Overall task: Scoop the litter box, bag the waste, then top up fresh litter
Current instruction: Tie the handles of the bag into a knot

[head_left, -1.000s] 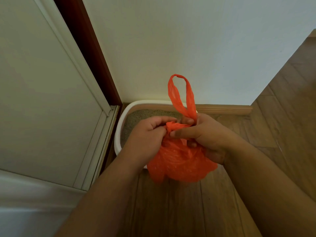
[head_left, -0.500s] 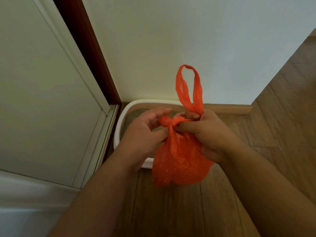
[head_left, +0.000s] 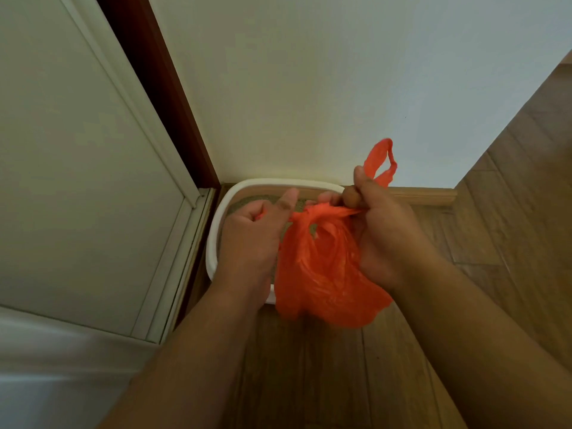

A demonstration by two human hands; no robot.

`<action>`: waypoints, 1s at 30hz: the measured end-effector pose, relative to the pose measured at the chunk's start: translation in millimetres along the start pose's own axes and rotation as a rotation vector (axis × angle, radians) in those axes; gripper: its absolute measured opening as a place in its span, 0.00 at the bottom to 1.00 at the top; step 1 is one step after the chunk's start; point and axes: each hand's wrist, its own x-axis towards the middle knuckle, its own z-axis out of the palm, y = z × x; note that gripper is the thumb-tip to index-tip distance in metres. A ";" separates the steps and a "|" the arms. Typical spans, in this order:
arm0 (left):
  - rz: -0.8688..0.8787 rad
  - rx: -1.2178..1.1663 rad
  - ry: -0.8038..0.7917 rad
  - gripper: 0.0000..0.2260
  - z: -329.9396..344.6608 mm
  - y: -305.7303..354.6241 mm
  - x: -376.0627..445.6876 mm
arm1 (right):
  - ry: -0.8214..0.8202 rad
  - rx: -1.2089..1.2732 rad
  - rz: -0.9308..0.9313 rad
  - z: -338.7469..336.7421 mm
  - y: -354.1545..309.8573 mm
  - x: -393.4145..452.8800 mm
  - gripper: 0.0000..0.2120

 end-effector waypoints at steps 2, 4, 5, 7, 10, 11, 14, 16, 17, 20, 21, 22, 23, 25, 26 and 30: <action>-0.056 -0.117 0.032 0.10 -6.0 -2.6 3.3 | 0.038 0.054 -0.029 -1.8 -5.0 1.1 0.26; -0.138 -0.115 0.054 0.10 -12.9 -6.3 11.1 | 0.106 0.058 -0.035 -6.2 -10.1 3.1 0.24; -0.158 -0.095 0.081 0.10 -15.4 -6.1 15.4 | 0.145 0.044 -0.026 -9.6 -11.6 4.3 0.23; -0.172 -0.087 0.152 0.10 -21.5 -9.7 19.6 | 0.221 0.018 -0.021 -16.6 -12.2 6.9 0.22; -0.183 -0.117 0.274 0.10 -29.4 -10.4 26.0 | 0.276 -0.008 -0.047 -24.4 -14.6 7.6 0.22; -0.173 -0.111 0.296 0.10 -31.6 -10.4 28.1 | 0.286 -0.028 -0.062 -27.4 -16.6 7.9 0.22; -0.164 -0.096 0.334 0.10 -37.6 -13.2 30.7 | 0.331 -0.131 -0.097 -36.0 -19.7 12.0 0.22; -0.161 -0.105 0.393 0.10 -41.3 -14.5 33.4 | 0.381 -0.207 -0.106 -39.0 -18.0 15.3 0.23; -0.152 -0.116 0.421 0.10 -43.3 -14.8 34.4 | 0.399 -0.235 -0.115 -38.3 -16.6 15.8 0.23; -0.091 -0.141 0.478 0.14 -46.9 -12.0 34.9 | 0.419 -0.289 -0.150 -32.5 -14.1 16.3 0.23; -0.048 -0.144 0.462 0.15 -45.7 -8.2 32.6 | 0.417 -0.309 -0.171 -31.0 -14.4 15.4 0.22; 0.005 -0.151 0.413 0.15 -42.8 -3.9 29.4 | 0.393 -0.319 -0.196 -30.0 -15.5 14.4 0.20; 0.055 -0.164 0.329 0.13 -39.2 1.1 25.2 | 0.341 -0.317 -0.217 -29.3 -17.0 12.7 0.18; 0.119 -0.198 0.119 0.09 -31.3 9.2 15.0 | 0.160 -0.319 -0.232 -26.8 -19.4 7.9 0.14; 0.159 -0.190 0.036 0.08 -27.9 9.9 10.1 | 0.054 -0.349 -0.234 -24.2 -19.9 4.8 0.13; 0.390 0.156 -0.073 0.08 -19.4 -1.9 4.1 | -0.272 -0.319 -0.221 -11.9 -13.0 -6.4 0.21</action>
